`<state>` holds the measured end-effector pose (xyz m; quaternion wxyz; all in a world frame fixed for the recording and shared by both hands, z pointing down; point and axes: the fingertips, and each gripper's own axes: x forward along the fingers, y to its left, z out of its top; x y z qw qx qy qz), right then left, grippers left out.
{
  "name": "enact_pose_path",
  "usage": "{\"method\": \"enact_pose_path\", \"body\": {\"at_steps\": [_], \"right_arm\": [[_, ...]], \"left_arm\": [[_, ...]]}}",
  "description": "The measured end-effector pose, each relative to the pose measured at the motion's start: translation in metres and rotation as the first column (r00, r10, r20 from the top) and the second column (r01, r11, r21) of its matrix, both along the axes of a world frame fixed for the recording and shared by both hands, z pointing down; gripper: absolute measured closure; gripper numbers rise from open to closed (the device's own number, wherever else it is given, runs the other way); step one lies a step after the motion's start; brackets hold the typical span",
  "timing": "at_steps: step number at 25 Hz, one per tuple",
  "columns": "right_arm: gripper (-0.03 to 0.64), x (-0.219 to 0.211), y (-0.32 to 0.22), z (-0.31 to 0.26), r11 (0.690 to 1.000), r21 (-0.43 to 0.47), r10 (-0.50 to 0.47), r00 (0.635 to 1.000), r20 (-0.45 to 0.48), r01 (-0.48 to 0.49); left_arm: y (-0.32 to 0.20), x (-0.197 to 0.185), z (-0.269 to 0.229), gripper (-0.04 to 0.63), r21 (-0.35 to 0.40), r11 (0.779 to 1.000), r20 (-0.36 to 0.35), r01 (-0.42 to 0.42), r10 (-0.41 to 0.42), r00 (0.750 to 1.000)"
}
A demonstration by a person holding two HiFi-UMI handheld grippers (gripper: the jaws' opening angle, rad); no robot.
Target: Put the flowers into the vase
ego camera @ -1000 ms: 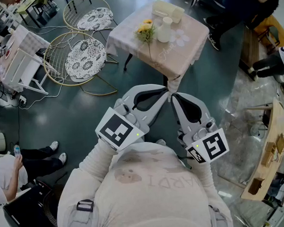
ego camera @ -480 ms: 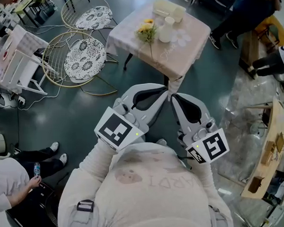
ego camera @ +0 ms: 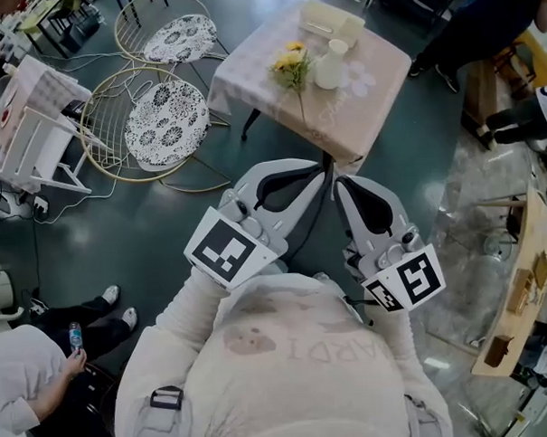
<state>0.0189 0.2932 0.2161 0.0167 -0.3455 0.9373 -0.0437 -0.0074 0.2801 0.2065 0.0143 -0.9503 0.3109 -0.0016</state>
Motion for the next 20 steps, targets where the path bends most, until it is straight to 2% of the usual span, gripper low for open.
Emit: {"method": "enact_pose_path", "body": {"at_steps": [4, 7, 9, 14, 20], "right_arm": [[0.589, -0.021, -0.014, -0.001, 0.999, -0.007, 0.034, 0.999, 0.019, -0.034], [0.588, -0.024, -0.026, 0.003, 0.998, -0.021, 0.058, 0.998, 0.011, -0.058], [0.588, -0.020, -0.034, 0.007, 0.997, -0.030, 0.070, 0.997, 0.008, -0.070], [0.578, -0.001, -0.064, 0.012, 0.996, -0.037, 0.078, 0.997, 0.019, -0.077], [0.566, 0.044, -0.112, 0.009, 0.999, -0.025, 0.047, 0.999, 0.028, -0.046]], "left_arm": [[-0.015, -0.021, 0.008, 0.594, -0.028, 0.999, -0.017, -0.041, 0.041, 0.999], [-0.029, -0.024, 0.014, 0.595, -0.029, 0.997, -0.010, -0.068, 0.067, 0.998], [-0.040, -0.021, 0.016, 0.595, -0.035, 0.997, -0.029, -0.070, 0.069, 0.997], [-0.072, -0.003, 0.017, 0.594, -0.051, 0.997, -0.042, -0.061, 0.059, 0.997], [-0.117, 0.042, 0.013, 0.594, -0.051, 0.998, -0.045, -0.037, 0.035, 0.998]]}}
